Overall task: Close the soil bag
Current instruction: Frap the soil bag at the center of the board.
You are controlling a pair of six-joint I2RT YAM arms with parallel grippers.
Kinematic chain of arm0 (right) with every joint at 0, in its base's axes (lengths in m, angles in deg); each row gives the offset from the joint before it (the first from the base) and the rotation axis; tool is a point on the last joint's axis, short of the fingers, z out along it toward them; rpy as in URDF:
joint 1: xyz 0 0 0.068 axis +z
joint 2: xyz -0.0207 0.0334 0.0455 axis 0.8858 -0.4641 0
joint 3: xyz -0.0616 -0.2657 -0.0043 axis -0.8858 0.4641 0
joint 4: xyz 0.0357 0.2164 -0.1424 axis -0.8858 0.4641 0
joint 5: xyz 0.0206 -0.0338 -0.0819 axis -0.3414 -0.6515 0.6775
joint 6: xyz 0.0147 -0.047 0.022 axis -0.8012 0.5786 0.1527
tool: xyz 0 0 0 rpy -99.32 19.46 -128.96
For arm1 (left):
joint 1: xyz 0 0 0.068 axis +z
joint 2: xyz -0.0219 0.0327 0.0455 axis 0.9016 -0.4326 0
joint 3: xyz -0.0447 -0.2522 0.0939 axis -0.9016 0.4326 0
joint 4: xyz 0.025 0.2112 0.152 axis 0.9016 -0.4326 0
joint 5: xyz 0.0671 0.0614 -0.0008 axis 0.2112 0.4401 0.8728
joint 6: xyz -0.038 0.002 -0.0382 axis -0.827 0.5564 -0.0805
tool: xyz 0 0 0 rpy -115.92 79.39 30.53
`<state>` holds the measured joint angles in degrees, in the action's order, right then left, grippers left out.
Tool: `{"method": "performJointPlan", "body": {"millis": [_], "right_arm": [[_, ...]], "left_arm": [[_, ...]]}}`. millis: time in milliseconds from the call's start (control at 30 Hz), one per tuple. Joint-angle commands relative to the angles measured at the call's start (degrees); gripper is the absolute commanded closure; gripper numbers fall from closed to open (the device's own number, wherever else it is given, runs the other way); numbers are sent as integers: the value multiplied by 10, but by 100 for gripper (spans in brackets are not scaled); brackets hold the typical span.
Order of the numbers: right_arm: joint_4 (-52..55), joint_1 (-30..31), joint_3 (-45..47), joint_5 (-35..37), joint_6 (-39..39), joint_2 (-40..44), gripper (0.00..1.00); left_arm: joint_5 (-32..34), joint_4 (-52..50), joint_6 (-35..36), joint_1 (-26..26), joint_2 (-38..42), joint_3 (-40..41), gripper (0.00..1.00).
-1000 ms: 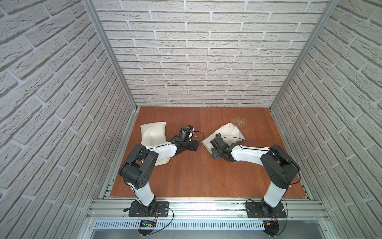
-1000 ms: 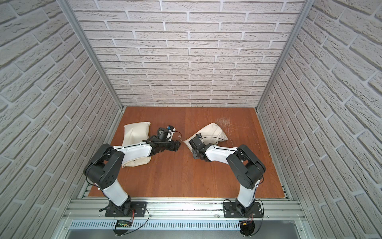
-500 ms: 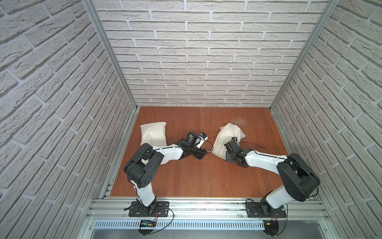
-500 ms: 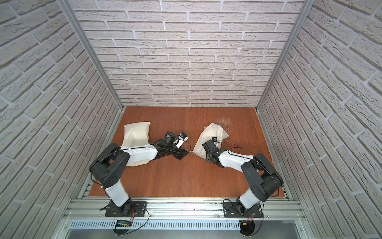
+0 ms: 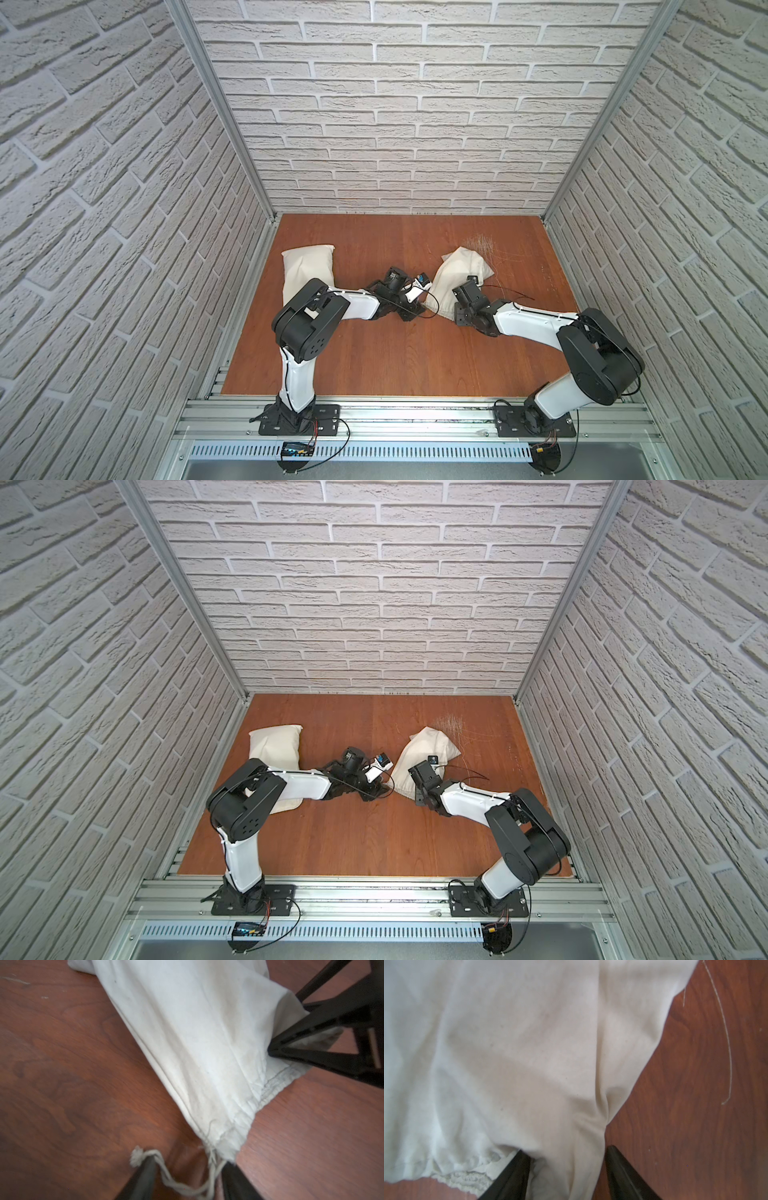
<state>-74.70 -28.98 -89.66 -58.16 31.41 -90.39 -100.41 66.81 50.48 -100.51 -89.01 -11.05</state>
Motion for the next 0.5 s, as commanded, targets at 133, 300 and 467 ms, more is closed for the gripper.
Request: {"method": "performJointPlan", "body": {"millis": [133,300,467], "right_arm": [[-1,-9,10,-6,-7,12,39],[-10,-10,11,-7,13,39,38],[-39,4,23,-20,84,114,35]], "left_arm": [[-27,60,-9,17,3,34,93],[-19,60,-32,18,73,64,100],[21,-6,-51,12,174,65,100]]}}
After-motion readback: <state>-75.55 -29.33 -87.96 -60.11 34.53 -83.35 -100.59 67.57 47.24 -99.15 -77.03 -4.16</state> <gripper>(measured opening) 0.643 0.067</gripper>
